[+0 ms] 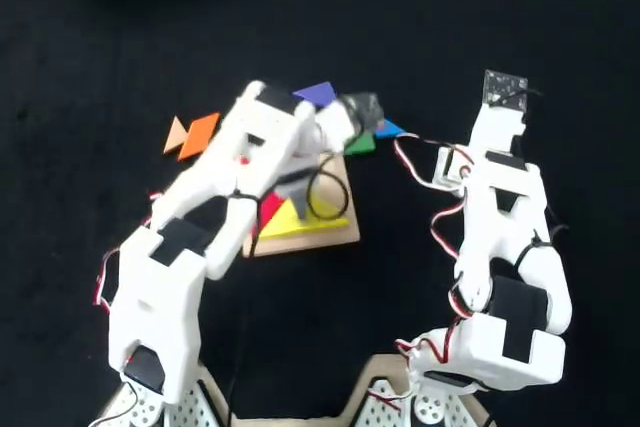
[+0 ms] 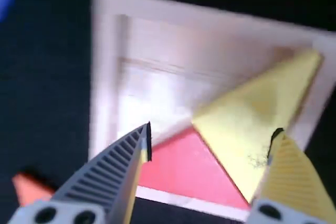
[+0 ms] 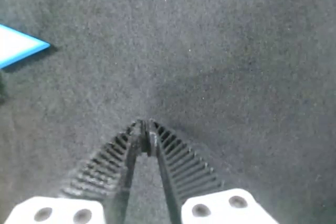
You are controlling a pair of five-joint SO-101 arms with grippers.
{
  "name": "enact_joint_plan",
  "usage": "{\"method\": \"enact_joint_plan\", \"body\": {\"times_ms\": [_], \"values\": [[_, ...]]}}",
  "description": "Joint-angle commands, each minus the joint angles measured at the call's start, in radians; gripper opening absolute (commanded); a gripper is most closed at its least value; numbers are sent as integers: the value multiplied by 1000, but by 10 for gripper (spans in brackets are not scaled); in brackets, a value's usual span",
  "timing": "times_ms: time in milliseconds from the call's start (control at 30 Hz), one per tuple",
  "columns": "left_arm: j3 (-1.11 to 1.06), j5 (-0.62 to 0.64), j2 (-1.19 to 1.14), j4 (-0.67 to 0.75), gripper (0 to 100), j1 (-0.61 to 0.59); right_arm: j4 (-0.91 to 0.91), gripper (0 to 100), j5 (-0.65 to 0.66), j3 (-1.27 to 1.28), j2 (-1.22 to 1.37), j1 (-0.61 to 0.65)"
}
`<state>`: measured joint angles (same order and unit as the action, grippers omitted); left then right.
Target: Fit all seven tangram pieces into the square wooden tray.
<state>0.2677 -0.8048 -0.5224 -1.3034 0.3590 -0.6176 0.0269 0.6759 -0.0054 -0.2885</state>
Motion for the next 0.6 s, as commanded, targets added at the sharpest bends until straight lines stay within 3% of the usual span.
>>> {"method": "enact_joint_plan", "body": {"times_ms": [0,200,567], "values": [[162,132,54,-12,356,-8,21,12,-3,-64,-67,-12],[48,132,-11,167,356,-2,21,12,-8,-65,-67,-14],[-1,91,3,57,356,4,21,12,-8,-67,-67,-12]]}}
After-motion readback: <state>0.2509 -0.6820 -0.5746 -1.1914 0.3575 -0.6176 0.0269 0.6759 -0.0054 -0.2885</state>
